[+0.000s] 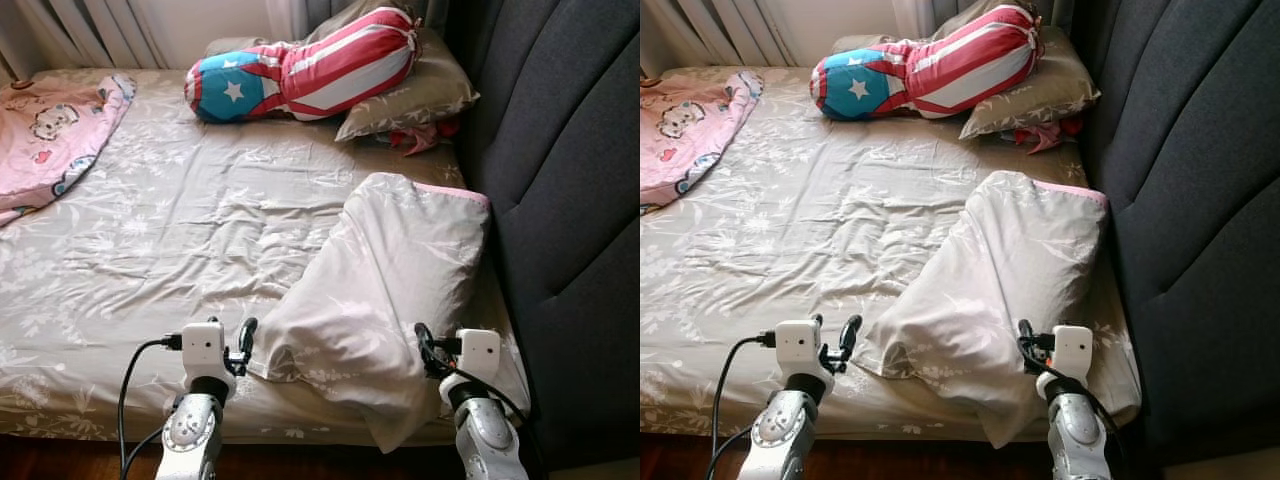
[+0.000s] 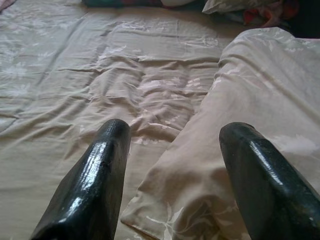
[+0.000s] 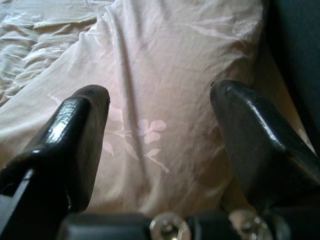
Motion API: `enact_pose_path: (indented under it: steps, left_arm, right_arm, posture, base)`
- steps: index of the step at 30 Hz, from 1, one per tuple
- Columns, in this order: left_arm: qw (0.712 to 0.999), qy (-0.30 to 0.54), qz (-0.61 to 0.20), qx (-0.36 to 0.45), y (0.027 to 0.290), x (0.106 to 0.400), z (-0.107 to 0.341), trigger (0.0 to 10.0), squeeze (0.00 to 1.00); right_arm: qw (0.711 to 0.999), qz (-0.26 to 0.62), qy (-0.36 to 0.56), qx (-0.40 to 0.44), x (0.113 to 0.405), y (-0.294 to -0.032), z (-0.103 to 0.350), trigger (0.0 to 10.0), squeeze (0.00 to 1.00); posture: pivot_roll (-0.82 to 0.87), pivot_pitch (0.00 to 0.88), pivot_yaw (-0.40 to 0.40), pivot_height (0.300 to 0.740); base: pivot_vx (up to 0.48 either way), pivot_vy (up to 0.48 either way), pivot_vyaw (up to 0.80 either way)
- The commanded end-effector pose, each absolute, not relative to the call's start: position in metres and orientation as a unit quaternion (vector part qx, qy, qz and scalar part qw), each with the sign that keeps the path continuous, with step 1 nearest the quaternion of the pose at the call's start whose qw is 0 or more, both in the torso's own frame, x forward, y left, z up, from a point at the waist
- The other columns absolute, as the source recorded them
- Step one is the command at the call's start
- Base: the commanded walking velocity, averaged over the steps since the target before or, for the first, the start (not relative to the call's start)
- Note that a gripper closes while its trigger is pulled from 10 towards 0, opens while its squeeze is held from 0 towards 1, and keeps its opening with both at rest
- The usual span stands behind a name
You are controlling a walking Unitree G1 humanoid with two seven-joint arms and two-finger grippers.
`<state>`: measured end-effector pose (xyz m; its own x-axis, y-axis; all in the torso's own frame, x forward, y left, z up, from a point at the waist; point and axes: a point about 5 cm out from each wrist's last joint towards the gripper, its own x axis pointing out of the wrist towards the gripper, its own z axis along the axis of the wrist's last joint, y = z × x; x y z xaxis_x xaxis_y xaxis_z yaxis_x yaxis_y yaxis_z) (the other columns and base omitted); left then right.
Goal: Clean up the room
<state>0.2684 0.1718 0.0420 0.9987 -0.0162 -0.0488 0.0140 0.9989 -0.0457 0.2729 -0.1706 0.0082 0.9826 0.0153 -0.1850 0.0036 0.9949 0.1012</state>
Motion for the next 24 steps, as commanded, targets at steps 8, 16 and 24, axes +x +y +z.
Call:
enact_pose_path:
  steps: [8,16,24]
  left_arm:
    - [0.999,0.037,-0.009,-0.023,0.171,0.265,0.038,10.0,0.00]
    - [0.999,0.037,-0.006,-0.024,0.171,0.264,0.038,10.0,0.00]
    - [0.999,0.037,-0.010,-0.025,0.170,0.265,0.039,10.0,0.00]
  right_arm:
    - [0.992,0.000,0.117,0.054,0.268,-0.171,-0.001,10.0,0.00]
    - [0.991,0.001,0.123,0.056,0.268,-0.170,-0.003,10.0,0.00]
    - [0.984,-0.011,0.169,0.059,0.263,-0.172,-0.014,10.0,0.00]
  posture:
    - [-0.12,0.176,0.008,0.740]
    - [-0.12,0.177,0.004,0.740]
    - [-0.12,0.180,0.005,0.740]
  base:
    - [0.298,0.000,0.00]
    - [0.250,0.000,0.00]
    - [0.000,0.000,0.00]
